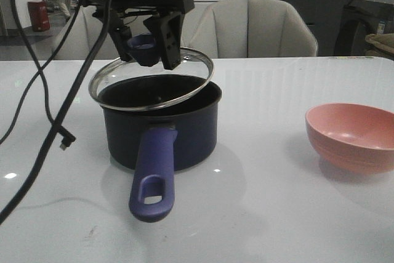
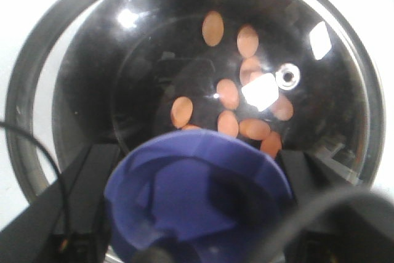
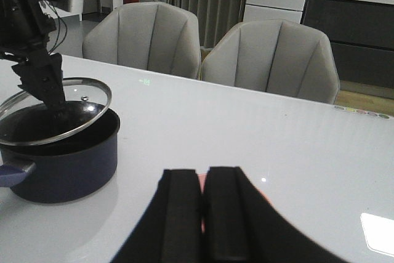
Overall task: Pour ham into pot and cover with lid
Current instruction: 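Carry the glass lid over the saucepan and lower it onto the rim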
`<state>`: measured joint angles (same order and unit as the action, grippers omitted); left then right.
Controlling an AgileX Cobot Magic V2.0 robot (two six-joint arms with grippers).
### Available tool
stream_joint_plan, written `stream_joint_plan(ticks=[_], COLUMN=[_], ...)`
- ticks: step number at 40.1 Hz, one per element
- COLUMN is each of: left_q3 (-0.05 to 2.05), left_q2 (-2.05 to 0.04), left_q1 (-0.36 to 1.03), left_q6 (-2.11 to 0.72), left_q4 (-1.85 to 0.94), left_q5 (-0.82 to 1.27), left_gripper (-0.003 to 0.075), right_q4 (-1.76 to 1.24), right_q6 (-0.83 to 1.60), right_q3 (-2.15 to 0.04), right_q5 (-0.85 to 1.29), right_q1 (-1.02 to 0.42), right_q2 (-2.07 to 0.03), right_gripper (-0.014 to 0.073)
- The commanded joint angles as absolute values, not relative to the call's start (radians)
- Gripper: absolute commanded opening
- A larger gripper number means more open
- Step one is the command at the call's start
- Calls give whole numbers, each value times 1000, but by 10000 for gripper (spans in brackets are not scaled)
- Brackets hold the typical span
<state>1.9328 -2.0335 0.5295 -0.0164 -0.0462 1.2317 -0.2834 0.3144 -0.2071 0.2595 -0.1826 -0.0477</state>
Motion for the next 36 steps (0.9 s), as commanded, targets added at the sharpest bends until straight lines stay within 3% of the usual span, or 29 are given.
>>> stream_joint_plan(ticks=[1, 36], left_q3=[2021, 2084], left_q2=[-1995, -2066], left_q1=[534, 534], left_q6=[-12, -10], left_q4=[-56, -83], left_q5=[1244, 1286], left_gripper=[122, 127], right_q4=[-291, -291], right_q6=[323, 323], right_q3=[-235, -235], right_q5=[181, 181], right_q1=[-187, -187], right_q2=[-60, -60], right_gripper=[153, 153])
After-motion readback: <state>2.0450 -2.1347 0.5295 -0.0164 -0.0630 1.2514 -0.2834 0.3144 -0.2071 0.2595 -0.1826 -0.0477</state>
